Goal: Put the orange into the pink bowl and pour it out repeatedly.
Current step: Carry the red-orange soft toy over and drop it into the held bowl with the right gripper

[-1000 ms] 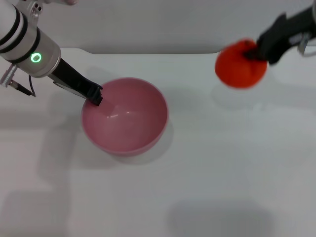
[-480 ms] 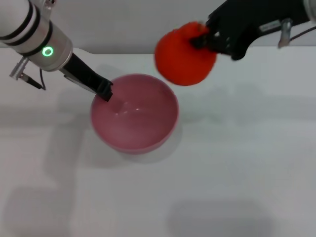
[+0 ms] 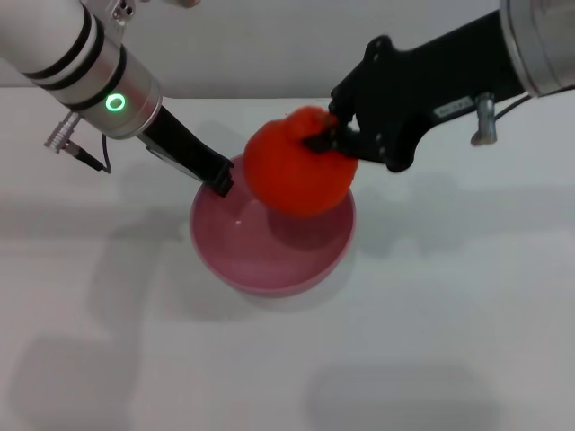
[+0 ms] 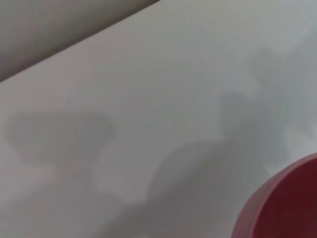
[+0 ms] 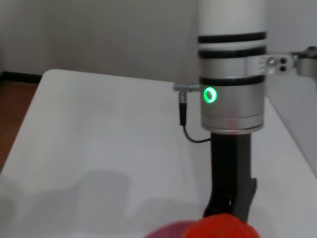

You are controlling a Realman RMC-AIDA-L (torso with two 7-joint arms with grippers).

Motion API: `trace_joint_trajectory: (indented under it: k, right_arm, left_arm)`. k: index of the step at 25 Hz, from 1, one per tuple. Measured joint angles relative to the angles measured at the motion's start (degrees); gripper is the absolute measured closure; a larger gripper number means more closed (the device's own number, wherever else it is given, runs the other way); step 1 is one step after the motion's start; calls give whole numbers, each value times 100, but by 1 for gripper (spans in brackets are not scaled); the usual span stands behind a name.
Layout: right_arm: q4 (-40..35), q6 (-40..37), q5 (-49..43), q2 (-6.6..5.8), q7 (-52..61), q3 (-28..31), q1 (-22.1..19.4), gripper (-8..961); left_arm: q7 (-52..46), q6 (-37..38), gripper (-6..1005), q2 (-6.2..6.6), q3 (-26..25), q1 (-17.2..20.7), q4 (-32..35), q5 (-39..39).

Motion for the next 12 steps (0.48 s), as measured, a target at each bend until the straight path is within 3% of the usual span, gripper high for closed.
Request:
trace_joint_trajectory:
  k: [7,12]
  right_arm:
    - [118,182,30,13,-33,-166,-35,788]
    - [145,320,99,12,-59,-133,-70,674]
  left_arm:
    - [3,9,953,3,8,11,0,-9]
    - [5,27,953,4,82,27,0,-79]
